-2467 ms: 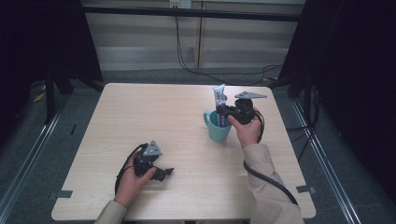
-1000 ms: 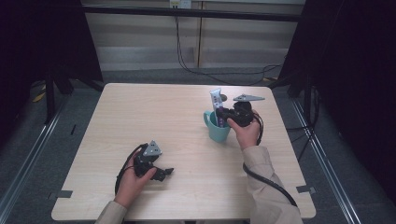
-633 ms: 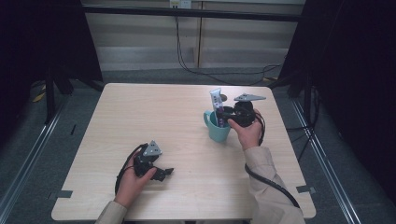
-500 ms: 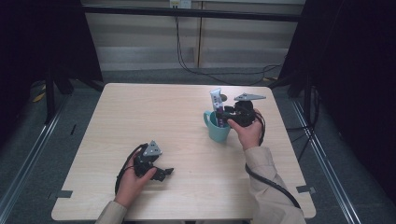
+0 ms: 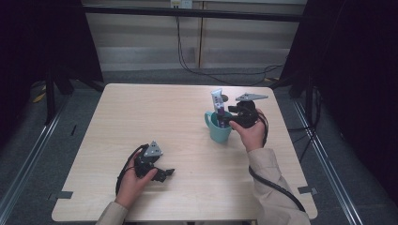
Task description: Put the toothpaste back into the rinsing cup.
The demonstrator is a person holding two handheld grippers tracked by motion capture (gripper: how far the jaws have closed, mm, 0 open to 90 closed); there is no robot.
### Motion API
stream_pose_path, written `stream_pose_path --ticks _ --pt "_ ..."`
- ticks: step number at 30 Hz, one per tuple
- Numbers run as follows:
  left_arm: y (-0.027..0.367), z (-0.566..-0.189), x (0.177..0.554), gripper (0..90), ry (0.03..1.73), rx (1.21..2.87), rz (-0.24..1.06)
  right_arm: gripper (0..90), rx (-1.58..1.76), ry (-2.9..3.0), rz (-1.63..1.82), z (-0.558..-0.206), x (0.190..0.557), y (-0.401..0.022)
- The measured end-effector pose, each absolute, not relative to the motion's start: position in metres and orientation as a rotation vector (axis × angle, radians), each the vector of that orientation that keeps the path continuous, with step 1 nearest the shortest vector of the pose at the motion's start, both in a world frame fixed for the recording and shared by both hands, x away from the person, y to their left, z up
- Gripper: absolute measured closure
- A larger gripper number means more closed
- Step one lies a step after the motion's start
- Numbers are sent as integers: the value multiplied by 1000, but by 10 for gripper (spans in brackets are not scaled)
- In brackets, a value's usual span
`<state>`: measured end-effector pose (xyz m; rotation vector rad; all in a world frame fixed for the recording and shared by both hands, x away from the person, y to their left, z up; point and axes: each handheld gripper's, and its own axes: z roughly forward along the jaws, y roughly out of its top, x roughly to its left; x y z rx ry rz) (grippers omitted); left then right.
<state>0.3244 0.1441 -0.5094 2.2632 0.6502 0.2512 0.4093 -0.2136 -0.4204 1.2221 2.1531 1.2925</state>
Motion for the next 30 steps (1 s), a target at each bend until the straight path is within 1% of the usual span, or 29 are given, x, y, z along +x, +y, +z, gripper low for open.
stream_pose_path --ticks 2,11,17,24,26,30 --pt "144 -510 324 102 652 2262 251 278 1213 2173 1295 -420 408 -214" --pt "144 -509 324 102 650 2263 251 243 1171 2212 1283 -416 396 -213" --pt "144 -510 324 102 652 2262 251 247 1166 2227 1291 -412 386 -215" --pt "144 -509 324 102 651 2264 251 233 1145 2245 1264 -409 376 -219" --pt "144 -509 324 102 651 2262 251 216 1145 2255 1257 -409 373 -220" --pt "144 -510 324 102 652 2261 251 216 1130 2258 1258 -408 367 -224"
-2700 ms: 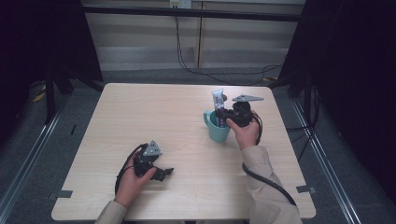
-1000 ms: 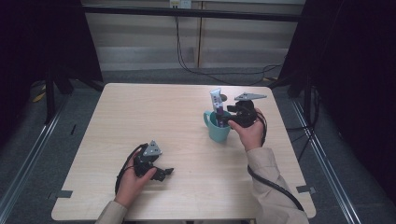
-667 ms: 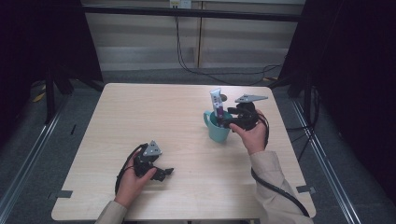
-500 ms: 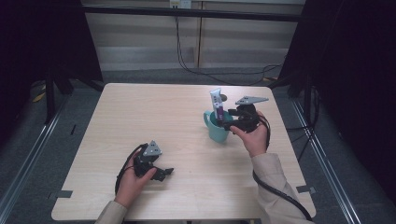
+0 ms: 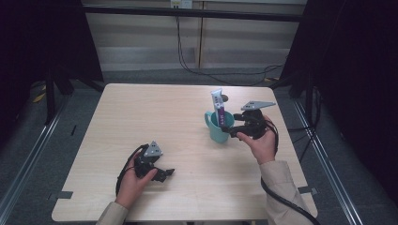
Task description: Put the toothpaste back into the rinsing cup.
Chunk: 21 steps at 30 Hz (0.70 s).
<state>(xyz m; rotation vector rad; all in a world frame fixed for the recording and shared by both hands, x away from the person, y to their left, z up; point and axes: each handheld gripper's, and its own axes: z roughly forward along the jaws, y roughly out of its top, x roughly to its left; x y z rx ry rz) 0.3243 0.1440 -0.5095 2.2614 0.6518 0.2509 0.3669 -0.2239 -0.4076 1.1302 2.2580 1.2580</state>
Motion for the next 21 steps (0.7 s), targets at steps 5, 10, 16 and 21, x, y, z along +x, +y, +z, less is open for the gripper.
stream_pose_path --ticks 5,10,16,21 --pt "144 -509 324 102 650 2263 251 209 1128 2259 1258 -407 362 -227" --pt "144 -510 324 102 652 2262 251 190 1116 2271 1246 -410 356 -230" --pt "144 -509 324 102 650 2263 251 163 1100 2288 1255 -414 346 -239" --pt "144 -509 324 102 651 2264 251 159 1112 2314 1224 -418 342 -243"
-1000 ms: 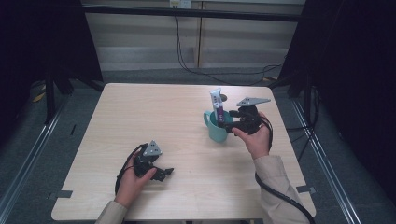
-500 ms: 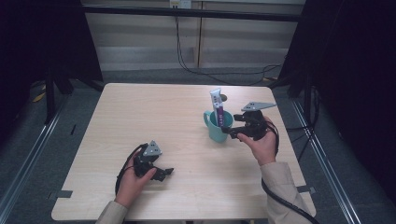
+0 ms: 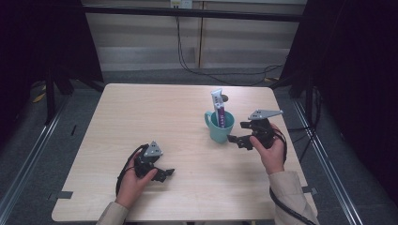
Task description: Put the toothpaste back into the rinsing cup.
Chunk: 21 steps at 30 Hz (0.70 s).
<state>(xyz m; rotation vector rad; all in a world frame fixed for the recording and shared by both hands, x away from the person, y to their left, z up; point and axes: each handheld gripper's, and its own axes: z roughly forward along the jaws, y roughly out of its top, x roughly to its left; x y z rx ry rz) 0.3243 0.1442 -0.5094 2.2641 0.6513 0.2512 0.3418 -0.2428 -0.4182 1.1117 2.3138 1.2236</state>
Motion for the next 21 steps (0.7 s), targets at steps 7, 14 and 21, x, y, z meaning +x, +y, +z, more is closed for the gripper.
stream_pose_path --ticks 7,14,21 --pt "144 -509 324 102 652 2264 251 158 1120 2337 1223 -432 332 -245" --pt "144 -509 324 102 650 2263 251 158 1118 2347 1234 -445 320 -243" --pt "144 -509 324 102 650 2263 251 159 1127 2356 1239 -458 312 -241"
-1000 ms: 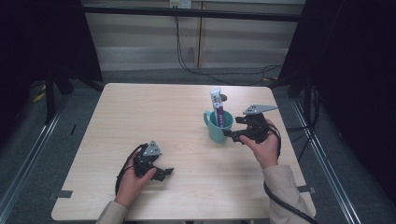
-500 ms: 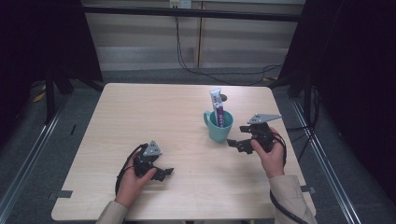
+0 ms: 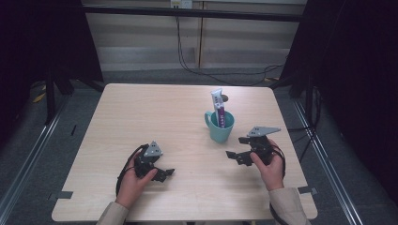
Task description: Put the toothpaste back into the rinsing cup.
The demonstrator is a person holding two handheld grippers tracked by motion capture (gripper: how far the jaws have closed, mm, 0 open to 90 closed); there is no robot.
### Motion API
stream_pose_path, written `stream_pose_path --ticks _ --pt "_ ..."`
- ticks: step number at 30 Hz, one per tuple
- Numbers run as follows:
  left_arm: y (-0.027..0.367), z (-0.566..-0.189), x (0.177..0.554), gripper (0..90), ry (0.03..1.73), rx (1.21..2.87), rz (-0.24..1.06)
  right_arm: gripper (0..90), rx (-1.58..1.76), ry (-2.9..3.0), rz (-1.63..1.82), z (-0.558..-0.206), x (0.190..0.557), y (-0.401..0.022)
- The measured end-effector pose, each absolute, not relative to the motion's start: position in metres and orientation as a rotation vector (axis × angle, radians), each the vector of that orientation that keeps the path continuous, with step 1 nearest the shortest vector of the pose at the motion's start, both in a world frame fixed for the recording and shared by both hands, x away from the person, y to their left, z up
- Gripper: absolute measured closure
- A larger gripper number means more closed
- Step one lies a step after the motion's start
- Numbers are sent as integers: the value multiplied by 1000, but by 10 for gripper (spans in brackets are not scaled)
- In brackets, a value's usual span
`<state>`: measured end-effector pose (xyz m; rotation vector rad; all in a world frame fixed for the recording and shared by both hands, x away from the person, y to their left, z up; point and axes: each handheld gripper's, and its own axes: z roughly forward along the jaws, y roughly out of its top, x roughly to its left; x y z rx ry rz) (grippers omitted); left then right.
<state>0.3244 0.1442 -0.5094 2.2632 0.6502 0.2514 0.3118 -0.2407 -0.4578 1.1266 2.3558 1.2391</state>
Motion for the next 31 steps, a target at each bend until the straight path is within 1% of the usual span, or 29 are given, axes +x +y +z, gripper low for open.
stream_pose_path --ticks 14,26,31 --pt "144 -509 324 102 650 2263 251 159 1138 2409 1158 -487 299 -238" --pt "144 -509 324 102 652 2262 251 159 1104 2465 1048 -505 292 -235" --pt "144 -509 324 102 650 2263 252 142 1073 2445 1036 -509 287 -233"
